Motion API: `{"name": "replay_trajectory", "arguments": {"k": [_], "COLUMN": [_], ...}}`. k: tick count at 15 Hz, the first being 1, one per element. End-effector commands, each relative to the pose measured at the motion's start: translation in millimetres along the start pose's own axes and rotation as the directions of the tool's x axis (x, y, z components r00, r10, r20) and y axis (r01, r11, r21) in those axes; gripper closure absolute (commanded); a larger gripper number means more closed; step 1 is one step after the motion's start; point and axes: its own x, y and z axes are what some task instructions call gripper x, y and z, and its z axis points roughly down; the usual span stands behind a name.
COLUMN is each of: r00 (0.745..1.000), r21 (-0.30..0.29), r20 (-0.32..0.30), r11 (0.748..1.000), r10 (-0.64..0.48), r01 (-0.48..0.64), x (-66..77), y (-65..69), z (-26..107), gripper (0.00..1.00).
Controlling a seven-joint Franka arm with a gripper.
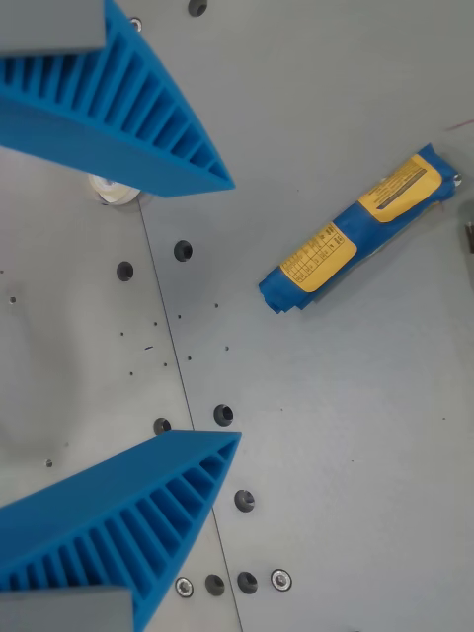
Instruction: Pick up the blue bag
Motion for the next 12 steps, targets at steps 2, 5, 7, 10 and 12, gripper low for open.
{"name": "replay_trajectory", "arguments": {"k": [2,5,7,10,12], "r00": [1.0,0.998,0.997,0.994,0.991], "r21": [0.003,0.004,0.004,0.005,0.005], "r20": [-0.009,-0.011,-0.012,-0.014,-0.015], "r11": [1.0,0.999,0.997,0.994,0.991], "r10": [-0.029,-0.054,-0.074,-0.109,-0.134], "r01": [0.029,0.054,0.074,0.109,0.134], "x": [1.0,2.0,2.9,4.5,5.6], "y": [-3.4,-6.6,-9.2,-13.7,-17.0], "z": [6.7,15.4,22.5,34.7,43.4], "gripper": [0.0,0.0,0.0,0.0,0.0]}}
